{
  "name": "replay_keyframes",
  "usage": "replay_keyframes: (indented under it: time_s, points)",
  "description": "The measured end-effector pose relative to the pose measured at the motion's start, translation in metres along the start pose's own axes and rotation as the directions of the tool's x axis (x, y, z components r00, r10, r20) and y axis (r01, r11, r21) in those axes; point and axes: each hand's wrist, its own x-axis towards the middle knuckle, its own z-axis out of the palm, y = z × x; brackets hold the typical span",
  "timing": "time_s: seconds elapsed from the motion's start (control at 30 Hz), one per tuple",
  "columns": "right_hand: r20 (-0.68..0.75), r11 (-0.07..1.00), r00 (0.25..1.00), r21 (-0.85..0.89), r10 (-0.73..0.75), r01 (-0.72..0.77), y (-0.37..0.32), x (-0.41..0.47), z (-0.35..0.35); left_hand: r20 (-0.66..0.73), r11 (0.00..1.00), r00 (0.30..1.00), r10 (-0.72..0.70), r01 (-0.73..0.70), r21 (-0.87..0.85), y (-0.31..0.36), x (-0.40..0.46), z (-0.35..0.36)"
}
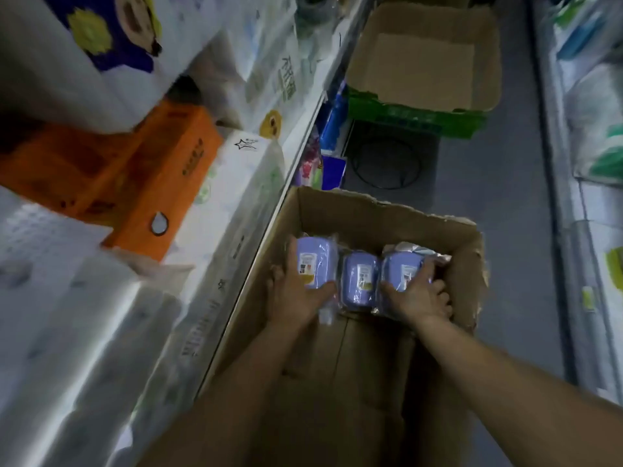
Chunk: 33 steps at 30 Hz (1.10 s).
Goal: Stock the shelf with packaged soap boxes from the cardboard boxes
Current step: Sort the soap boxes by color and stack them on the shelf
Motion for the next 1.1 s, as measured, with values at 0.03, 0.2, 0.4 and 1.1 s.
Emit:
replay_keyframes:
  time_s: [0.03,0.2,0.4,1.1]
  points:
    - [-0.019,0.999,1.0,-0.039,-0.004,0.004,0.001,0.008,0.007,0.002,0.997,1.0,0.021,-0.021,0.072,-0.002,0.01,0.007]
    - [-0.073,0.992,0.997,-0.12,0.018,-0.026,0.007,0.03,0.037,-0.045,0.892,0.989,0.139,-0.106,0.439,-0.008,0.037,0.038]
    - [0.006,0.999,1.0,-0.041,0.027,-0.027,0.018,0.047,0.055,-0.024,0.854,0.988,0.153,-0.12,0.506,-0.019,0.046,0.048]
    - [0.089,0.71,0.723,-0.137,-0.685,0.691,0.022,-0.183,-0.106,-0.143,0.965,0.971,0.19,-0.158,0.208,0.059,-0.195,-0.066]
